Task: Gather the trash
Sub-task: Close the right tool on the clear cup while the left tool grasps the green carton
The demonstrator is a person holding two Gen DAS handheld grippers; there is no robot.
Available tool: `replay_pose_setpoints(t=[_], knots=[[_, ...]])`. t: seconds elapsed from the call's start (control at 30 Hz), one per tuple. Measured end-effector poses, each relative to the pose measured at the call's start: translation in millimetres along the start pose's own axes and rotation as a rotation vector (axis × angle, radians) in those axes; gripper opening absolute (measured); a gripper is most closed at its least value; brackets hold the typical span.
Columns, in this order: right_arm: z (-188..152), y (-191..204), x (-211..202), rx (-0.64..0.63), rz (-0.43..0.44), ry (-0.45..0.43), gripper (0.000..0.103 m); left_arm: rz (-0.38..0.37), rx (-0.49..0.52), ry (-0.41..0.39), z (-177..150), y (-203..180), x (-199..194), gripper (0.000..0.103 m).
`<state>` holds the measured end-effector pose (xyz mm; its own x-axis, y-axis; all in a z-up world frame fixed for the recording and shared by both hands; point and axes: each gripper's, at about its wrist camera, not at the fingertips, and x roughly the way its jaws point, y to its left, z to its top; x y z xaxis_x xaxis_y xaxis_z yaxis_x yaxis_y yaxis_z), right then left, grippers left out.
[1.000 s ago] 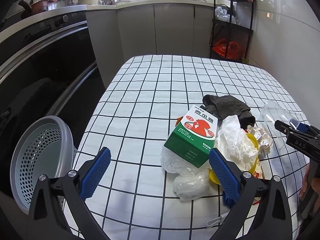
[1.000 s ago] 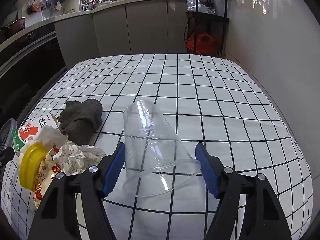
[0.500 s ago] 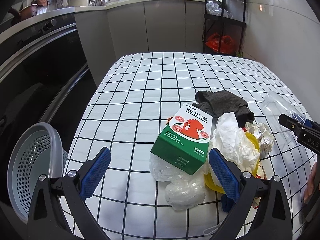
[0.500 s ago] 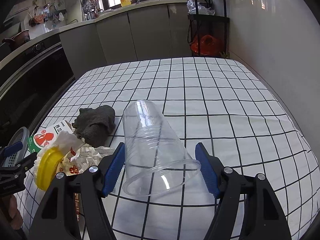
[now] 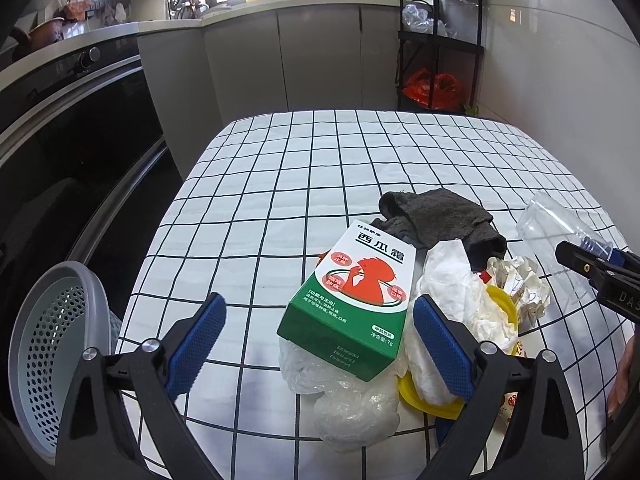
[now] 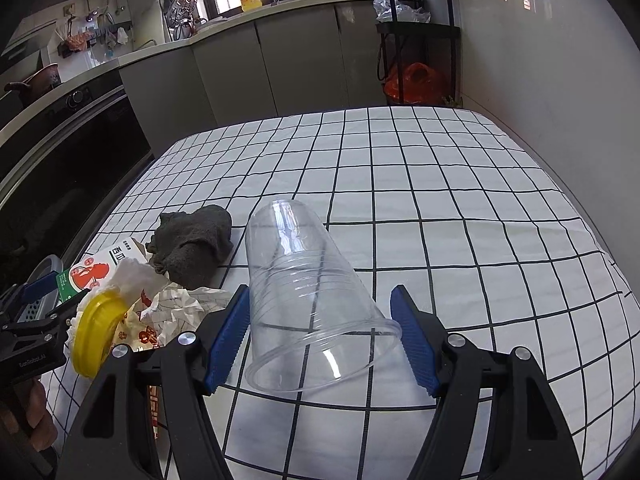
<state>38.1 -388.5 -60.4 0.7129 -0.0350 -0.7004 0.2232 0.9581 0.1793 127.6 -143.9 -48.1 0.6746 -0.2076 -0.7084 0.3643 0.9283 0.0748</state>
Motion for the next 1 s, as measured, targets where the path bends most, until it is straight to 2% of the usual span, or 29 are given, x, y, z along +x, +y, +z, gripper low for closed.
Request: replay_pose_setpoints(t=[0.13,0.37,0.67,1.0], knots=[[0.0,-0.7,-0.6,0.003,0.003,0.000,0.068,-0.025,0.003,0.029,-2.6,-3.5,4.7,0.064],[-1.6,-0.7,-4.0,0.007,0.004,-0.004,0.068,-0.027,-0.006,0.018,-4.2,-2.2,-1.9,0.063],[-5.3,5.1,-19.1,0.006,0.010,-0.014,0.068,-0.025,-0.036,-0.020,-0.8,10.0,-28.6,0.062],[-8.7,35.5,-50.5,-0.015,0.030,-0.039,0.068,-0.005,-0.084,-0.057,-7.9,39.1,-67.3,0.061]])
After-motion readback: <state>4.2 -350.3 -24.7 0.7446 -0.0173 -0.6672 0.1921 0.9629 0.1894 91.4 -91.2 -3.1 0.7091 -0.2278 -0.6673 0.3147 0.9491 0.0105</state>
